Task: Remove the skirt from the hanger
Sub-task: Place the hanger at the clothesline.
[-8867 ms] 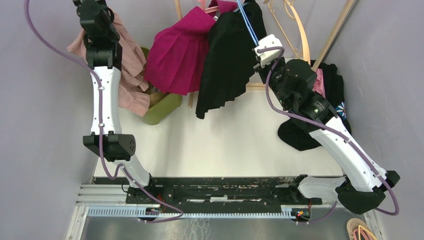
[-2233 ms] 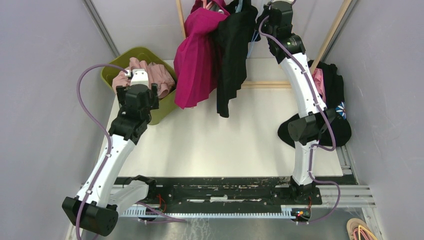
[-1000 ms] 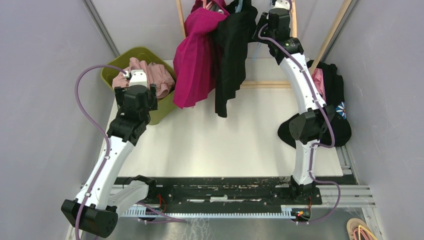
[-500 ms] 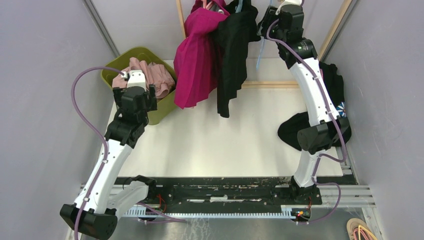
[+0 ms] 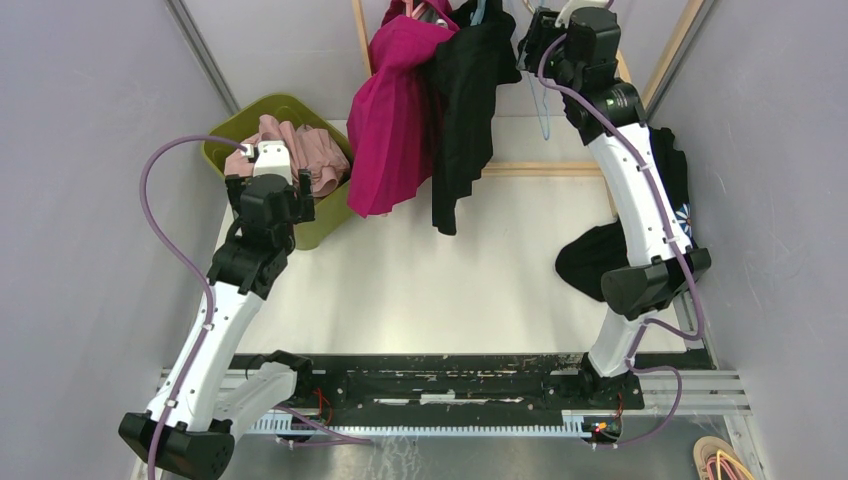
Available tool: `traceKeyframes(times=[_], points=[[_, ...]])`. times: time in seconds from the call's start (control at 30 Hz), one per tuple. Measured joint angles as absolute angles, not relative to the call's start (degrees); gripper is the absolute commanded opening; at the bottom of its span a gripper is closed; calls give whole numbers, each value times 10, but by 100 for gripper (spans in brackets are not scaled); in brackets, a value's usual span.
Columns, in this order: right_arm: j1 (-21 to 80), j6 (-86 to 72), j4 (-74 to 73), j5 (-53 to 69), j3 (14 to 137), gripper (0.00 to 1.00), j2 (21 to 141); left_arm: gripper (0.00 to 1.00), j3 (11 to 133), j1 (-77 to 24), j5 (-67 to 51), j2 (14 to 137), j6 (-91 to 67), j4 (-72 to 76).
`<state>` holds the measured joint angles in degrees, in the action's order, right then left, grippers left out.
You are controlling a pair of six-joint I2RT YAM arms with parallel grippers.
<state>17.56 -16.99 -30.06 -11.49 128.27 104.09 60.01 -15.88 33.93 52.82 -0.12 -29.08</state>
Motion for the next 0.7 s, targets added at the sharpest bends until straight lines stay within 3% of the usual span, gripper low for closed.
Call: traceKeyframes(times=[0.5,0.7], points=[[205,-60,-304,-178,1246,62,950,99,599,-159,331,536,0,-290],[213,-48,-291,-183,1231,56,890,99,599,-159,317,548,0,-289]])
